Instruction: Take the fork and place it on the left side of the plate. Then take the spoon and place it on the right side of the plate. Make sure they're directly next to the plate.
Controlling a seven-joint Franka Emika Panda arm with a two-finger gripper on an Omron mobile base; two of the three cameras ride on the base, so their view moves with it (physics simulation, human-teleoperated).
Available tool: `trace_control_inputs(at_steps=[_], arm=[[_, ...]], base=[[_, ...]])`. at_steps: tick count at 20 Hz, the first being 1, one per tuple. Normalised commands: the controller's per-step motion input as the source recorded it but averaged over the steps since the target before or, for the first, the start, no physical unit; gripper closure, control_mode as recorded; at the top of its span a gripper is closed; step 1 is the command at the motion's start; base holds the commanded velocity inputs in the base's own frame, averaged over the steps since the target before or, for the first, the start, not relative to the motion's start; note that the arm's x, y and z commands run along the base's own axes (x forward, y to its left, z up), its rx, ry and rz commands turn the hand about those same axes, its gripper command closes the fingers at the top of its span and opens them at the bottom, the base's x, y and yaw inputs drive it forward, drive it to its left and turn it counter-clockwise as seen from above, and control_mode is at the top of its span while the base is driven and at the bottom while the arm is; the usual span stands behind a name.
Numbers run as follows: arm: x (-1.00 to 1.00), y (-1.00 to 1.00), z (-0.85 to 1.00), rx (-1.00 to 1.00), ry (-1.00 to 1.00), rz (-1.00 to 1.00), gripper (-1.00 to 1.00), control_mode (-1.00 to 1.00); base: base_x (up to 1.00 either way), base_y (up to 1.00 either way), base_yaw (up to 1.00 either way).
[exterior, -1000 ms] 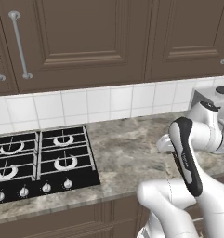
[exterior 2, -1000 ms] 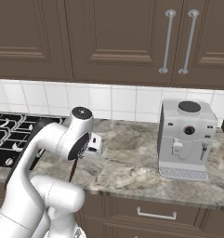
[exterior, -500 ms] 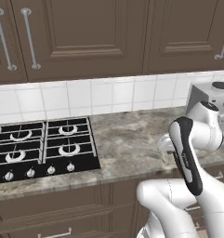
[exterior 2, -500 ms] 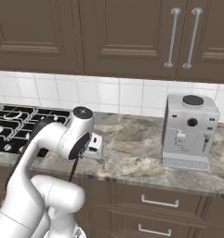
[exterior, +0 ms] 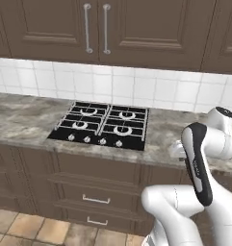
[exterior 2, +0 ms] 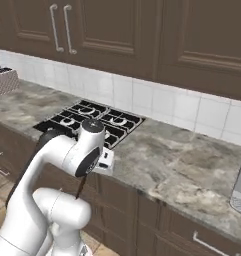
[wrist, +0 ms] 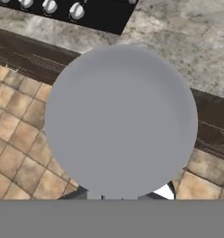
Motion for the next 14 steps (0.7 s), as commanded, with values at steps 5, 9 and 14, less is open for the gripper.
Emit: trace_control_inputs(at_steps=[5,9,14], arm=[[0.00,0.00,0.00,0.00,0.00,0.00,1.00,1.00],[0.00,0.00,0.00,0.00,0.00,0.00,1.00,1.00],[0.00,0.00,0.00,0.00,0.00,0.00,1.00,1.00]], base=[[-0.01,0.01,1.00],[0.00,0.00,1.00],[0.06,0.03,0.96]])
